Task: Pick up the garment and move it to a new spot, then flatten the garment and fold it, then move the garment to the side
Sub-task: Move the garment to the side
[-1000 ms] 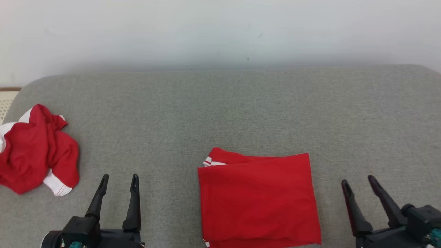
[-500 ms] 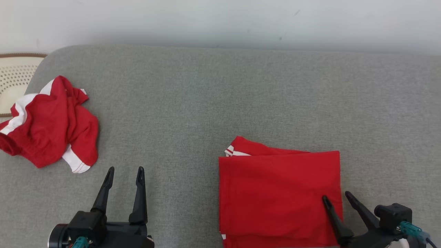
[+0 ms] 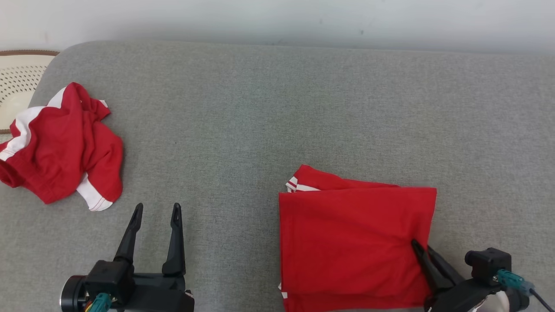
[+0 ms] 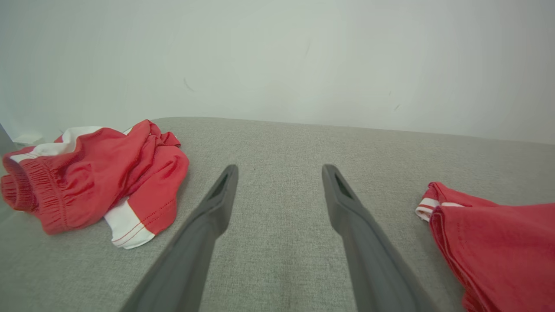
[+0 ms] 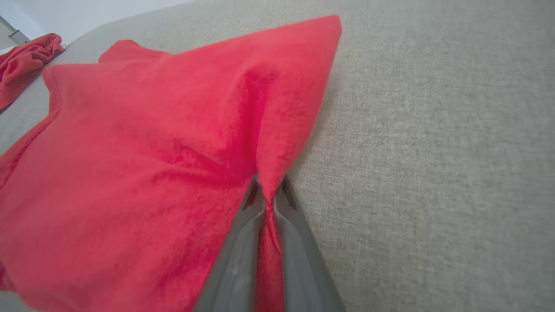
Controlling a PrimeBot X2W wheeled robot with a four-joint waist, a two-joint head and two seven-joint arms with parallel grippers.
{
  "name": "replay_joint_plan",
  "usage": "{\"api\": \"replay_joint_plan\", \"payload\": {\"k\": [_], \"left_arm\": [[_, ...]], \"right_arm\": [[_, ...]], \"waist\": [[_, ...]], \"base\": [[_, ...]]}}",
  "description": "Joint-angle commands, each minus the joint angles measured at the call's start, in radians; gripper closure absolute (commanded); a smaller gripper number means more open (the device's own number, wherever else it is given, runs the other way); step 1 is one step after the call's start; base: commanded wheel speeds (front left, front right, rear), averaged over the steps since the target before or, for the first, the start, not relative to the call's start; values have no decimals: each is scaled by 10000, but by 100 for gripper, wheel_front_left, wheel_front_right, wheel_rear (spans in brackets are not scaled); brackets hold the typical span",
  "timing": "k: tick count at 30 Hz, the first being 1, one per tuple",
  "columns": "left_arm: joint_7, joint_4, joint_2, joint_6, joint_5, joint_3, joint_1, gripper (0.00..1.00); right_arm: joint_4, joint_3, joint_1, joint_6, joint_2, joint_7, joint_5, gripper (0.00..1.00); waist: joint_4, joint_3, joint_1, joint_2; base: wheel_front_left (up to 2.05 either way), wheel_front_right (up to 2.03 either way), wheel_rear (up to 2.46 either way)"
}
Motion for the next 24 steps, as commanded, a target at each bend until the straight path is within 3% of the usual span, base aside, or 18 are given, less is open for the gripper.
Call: {"api": "replay_joint_plan", "payload": {"k": [1,8,24], "left_arm": [[-44,-10,19,-30,64,29,-67,0],[-36,-205,130,-35,146,27,-183,0],[699,-992,582,-134,725,-255,-1397,0]], "right_arm": [[-65,-110,-90,-10,-149,-101,-130,100],[-319,-362,-185,-10,-221,-278,-540,100],[148,-483,-1068,-10,221,-1416,-717,100]], "waist": [[-116,-18,-1,-1],[-850,117,-1,-1],[-4072,1294,-1,-1]], "base": [[0,0,0],[0,0,0],[0,0,0]]}}
